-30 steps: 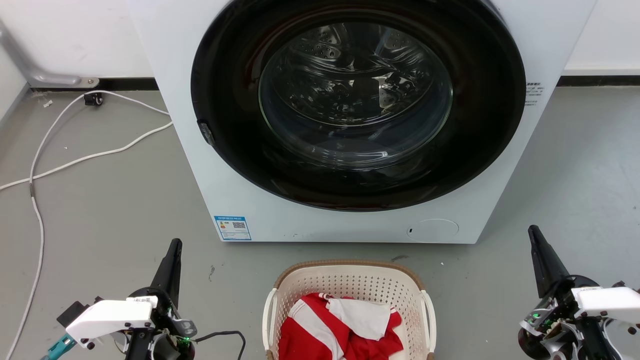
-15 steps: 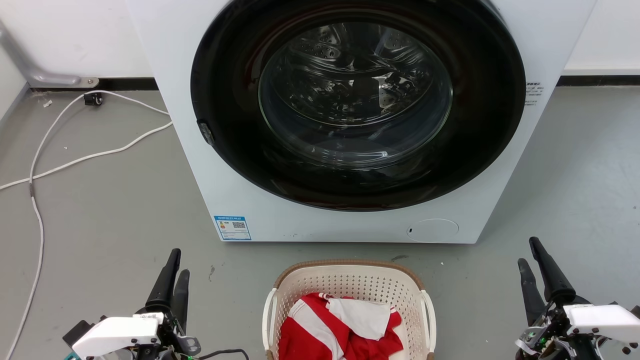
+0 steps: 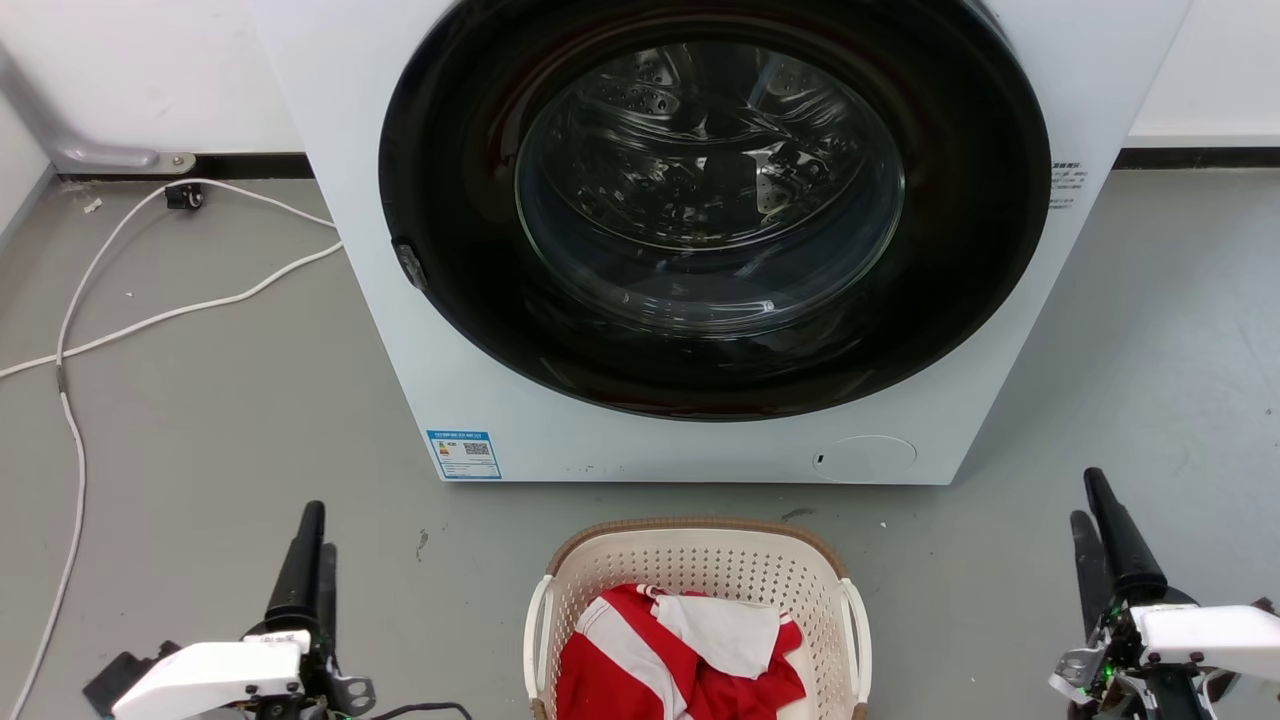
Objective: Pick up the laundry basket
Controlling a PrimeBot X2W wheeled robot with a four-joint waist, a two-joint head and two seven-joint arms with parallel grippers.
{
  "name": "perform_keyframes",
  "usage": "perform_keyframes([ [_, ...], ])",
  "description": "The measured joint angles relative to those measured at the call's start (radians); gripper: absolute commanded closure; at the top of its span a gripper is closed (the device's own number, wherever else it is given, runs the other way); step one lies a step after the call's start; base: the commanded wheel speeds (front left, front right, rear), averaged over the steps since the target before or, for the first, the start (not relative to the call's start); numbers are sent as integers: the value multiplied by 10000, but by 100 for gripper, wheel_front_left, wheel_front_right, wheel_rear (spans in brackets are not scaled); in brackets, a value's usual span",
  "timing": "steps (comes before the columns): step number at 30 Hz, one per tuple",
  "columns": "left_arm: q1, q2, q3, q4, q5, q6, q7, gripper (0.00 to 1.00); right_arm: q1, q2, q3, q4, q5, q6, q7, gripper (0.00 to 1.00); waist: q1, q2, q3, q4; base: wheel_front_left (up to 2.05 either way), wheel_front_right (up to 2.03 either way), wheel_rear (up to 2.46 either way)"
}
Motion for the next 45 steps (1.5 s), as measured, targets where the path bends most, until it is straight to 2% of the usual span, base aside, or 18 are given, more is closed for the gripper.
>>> perform_keyframes([
  [6,2,4,493,-100,828,121,-255,0,-8,2,-107,-370,-1350,0,-255,0,0,0,16,0,0,0,0],
  [15,1,4,861,-1287,2690,725,-587,0,-84,2,-201,-1170,-3743,0,-593,0,0,0,65,2,0,0,0],
  [25,160,8,-107,-2786,5465,2052,-922,0,-114,8,278,-2033,-6951,0,-926,0,0,0,153,-11,0,0,0],
  [29,216,10,-608,-3070,6458,2288,-1058,0,-101,4,477,-2207,-7691,0,-1051,0,0,0,184,-27,0,0,0],
  [33,392,12,-1072,-3166,7283,2220,-1164,0,-49,4,646,-2336,-8378,0,-1177,0,0,0,215,-46,0,0,0],
  [41,547,21,-1528,-3361,8700,1547,-1413,0,3,4,857,-2345,-9390,0,-1429,0,0,0,262,-92,0,0,0],
  [45,551,211,-1967,-3496,9664,1590,-1515,0,16,4,938,-2299,-9933,0,-1528,0,0,0,264,-103,0,0,0],
])
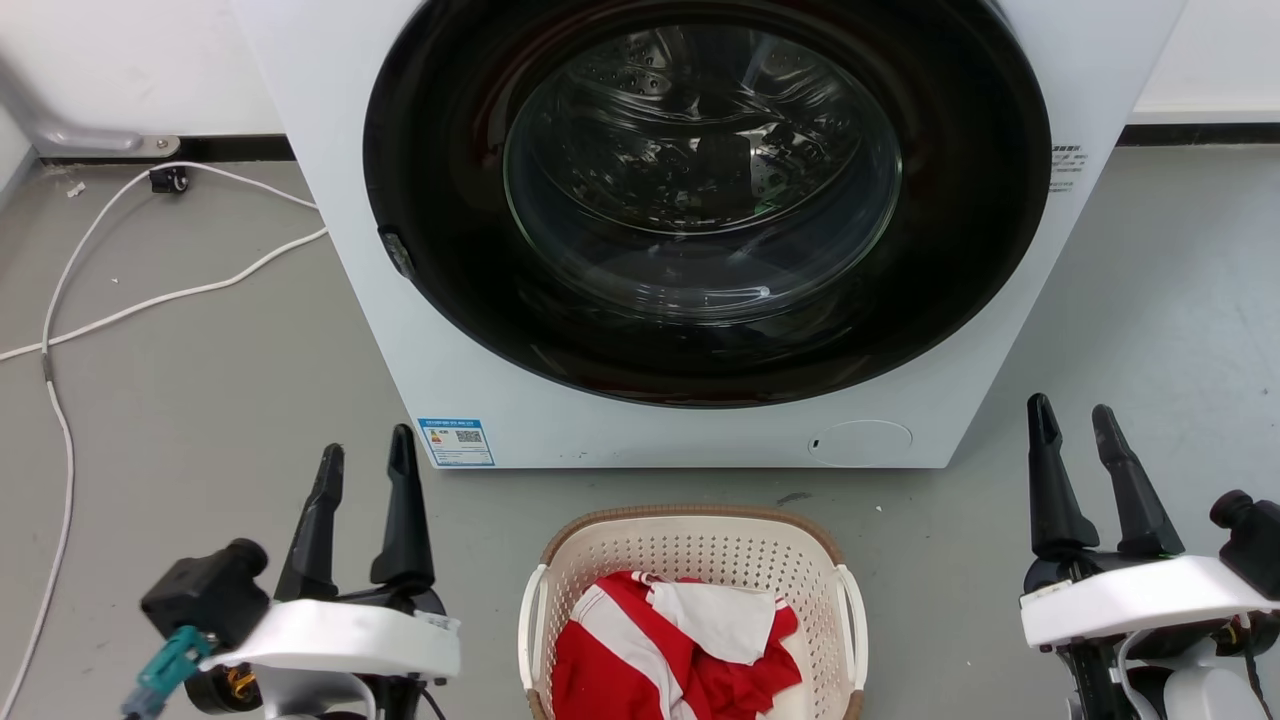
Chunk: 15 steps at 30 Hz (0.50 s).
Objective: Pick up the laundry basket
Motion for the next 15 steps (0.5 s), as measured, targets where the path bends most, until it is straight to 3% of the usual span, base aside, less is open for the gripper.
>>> perform_keyframes([
  [5,9,389,-767,15,861,579,-148,0,24,0,13,67,-640,0,-138,0,0,0,-9,-14,0,0,0],
  [11,9,625,-1340,125,1281,1593,-286,0,83,-2,84,280,-1300,2,-278,0,0,0,-19,-16,0,0,0],
  [15,11,782,-1526,305,1440,1653,-395,0,83,-2,90,324,-1745,2,-393,0,-1,0,11,-22,0,0,0],
])
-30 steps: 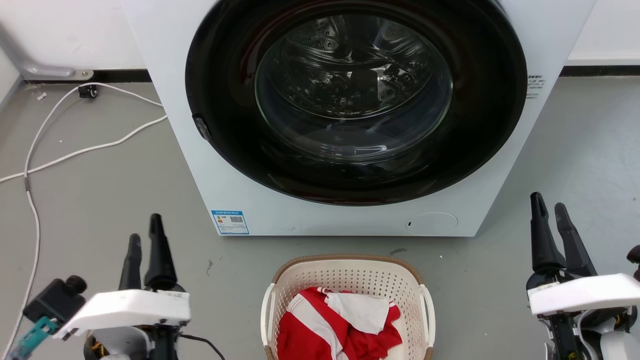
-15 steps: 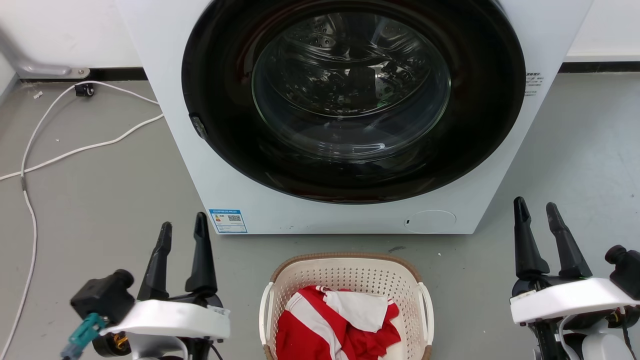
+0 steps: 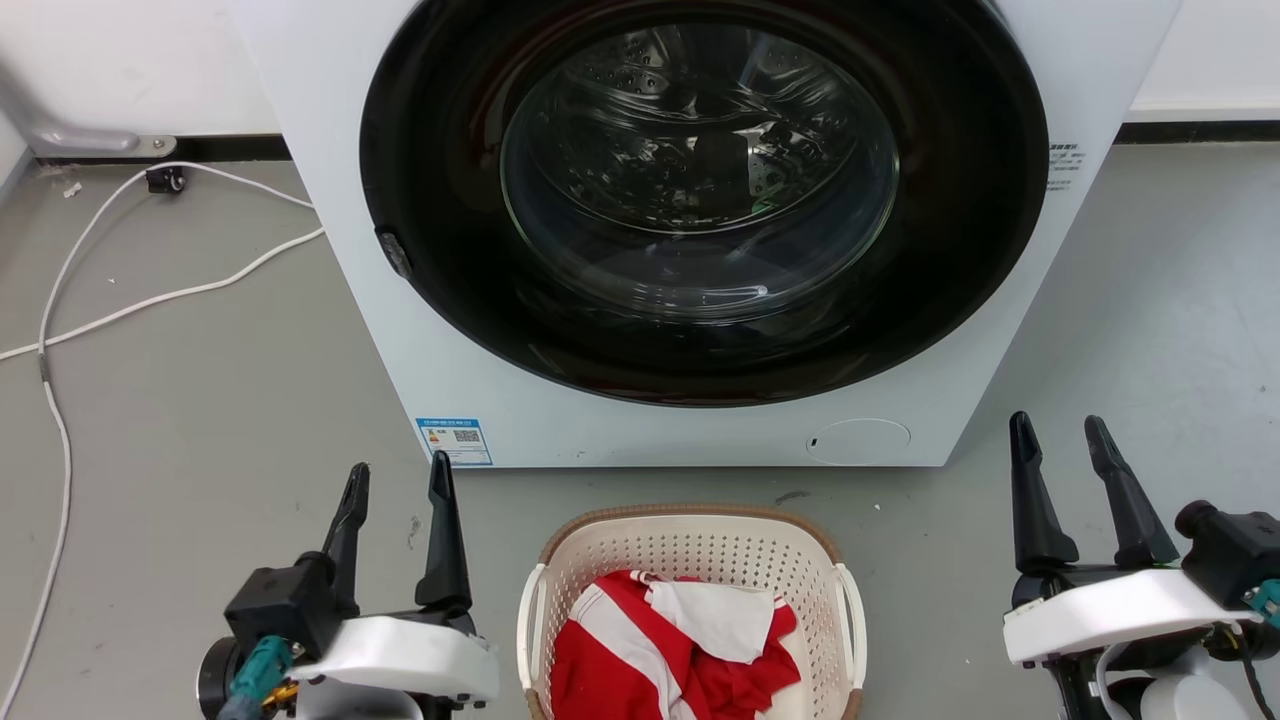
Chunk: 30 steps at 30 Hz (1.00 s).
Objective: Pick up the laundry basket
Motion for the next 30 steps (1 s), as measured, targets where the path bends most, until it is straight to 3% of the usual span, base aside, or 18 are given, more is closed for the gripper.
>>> perform_keyframes([
  [6,-5,107,-341,188,360,-23,-132,0,-1,0,-27,82,-589,0,-136,0,0,0,51,5,0,0,0],
  [30,226,-295,-270,953,2220,-1149,-648,0,-9,-6,8,468,-2569,15,-631,0,0,0,131,-94,0,0,0],
])
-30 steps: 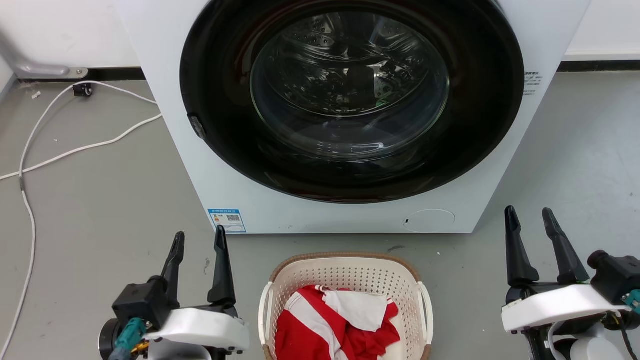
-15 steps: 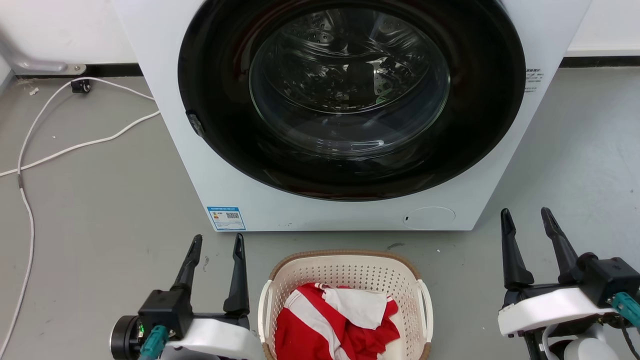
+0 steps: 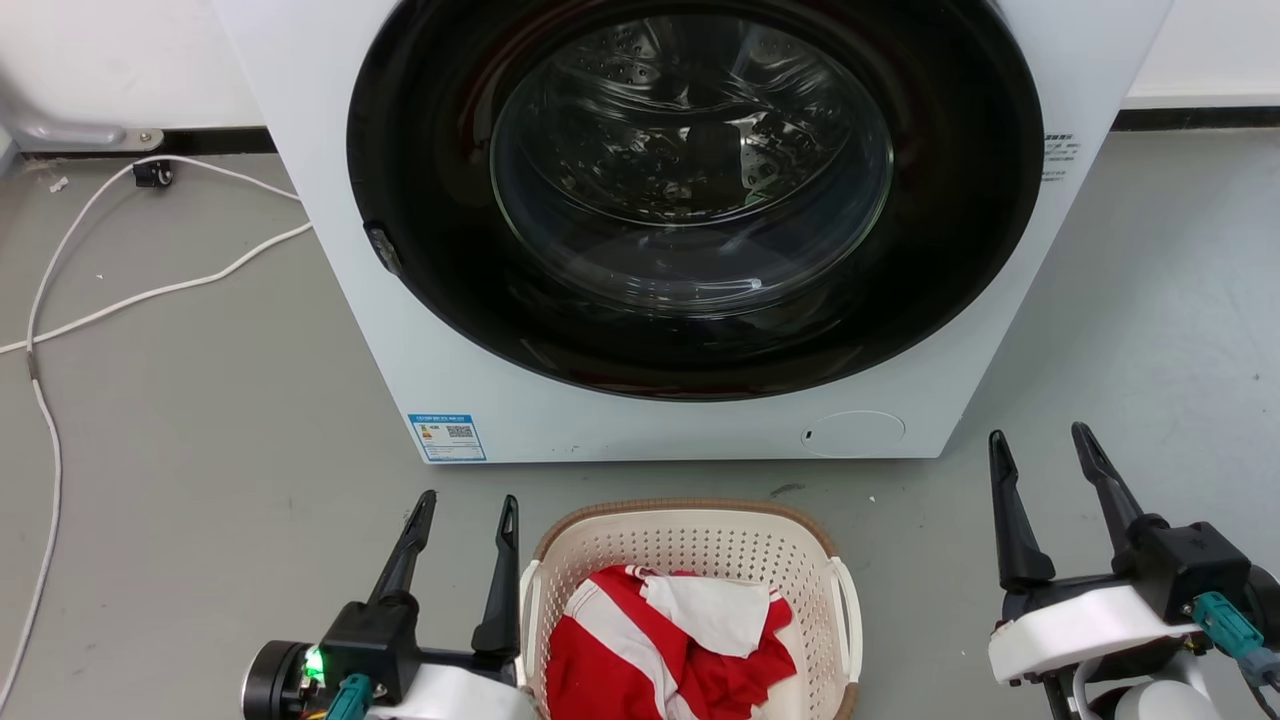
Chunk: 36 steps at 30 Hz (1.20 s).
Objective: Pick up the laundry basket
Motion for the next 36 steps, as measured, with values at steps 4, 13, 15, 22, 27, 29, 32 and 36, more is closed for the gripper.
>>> perform_keyframes([
  [4,117,-221,353,-46,27,-136,-59,0,0,-4,29,163,219,0,-86,0,0,0,-35,-26,0,0,0],
  [13,271,-499,836,-17,690,-663,-226,0,-1,-4,19,393,-251,0,-247,0,0,0,-2,-61,0,0,0],
  [15,292,-539,880,0,849,-706,-261,0,-1,-4,36,412,-368,0,-274,0,0,0,19,-56,0,0,0],
  [22,325,-612,974,94,1126,-713,-291,0,-7,-6,58,416,-497,0,-332,0,0,0,111,-12,0,0,0],
  [27,323,-633,1018,119,1137,-715,-291,0,-16,-6,96,416,-516,0,-332,0,0,1,145,1,0,0,0],
  [29,323,-635,1037,136,1156,-715,-291,0,-16,-6,104,416,-514,0,-332,0,0,0,141,-5,0,0,0],
  [32,323,-640,1066,169,1172,-742,-291,0,-18,-6,105,418,-508,0,-332,0,0,0,155,-7,0,0,0],
  [36,314,-642,1103,188,1195,-752,-293,0,-56,-6,113,418,-476,0,-332,0,-1,1,182,-8,0,0,0],
])
